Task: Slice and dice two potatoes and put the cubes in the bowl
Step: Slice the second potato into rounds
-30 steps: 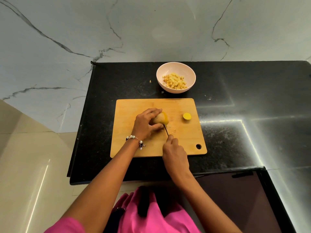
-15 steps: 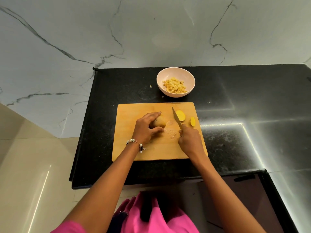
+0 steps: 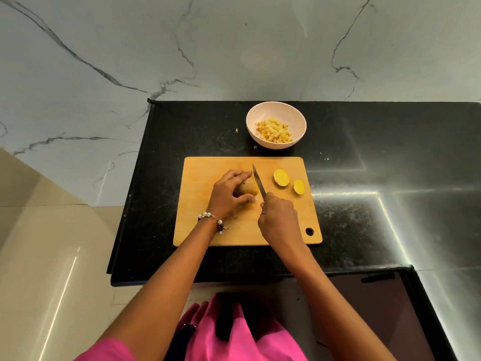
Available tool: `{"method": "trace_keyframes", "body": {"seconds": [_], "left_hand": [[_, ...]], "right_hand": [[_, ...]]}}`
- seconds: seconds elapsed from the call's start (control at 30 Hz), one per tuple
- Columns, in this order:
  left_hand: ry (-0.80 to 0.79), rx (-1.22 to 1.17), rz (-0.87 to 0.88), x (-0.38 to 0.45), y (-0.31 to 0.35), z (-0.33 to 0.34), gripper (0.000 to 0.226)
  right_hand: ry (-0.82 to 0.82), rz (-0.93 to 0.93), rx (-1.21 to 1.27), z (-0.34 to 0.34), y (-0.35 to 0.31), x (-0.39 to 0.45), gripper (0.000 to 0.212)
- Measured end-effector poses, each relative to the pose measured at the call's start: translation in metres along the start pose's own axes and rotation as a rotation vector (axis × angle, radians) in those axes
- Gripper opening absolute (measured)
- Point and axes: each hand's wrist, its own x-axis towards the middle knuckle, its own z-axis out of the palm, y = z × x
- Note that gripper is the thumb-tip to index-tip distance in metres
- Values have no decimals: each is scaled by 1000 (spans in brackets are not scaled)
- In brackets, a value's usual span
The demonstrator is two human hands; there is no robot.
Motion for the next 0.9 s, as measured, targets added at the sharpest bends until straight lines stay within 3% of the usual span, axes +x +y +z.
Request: {"method": "trace_keyframes", "body": {"seconds": [0.9], "left_hand": [[3,-37,16,2,-2,-1,64]], "right_hand": [[-44,-46,-92,-13,-15,0,21]]}}
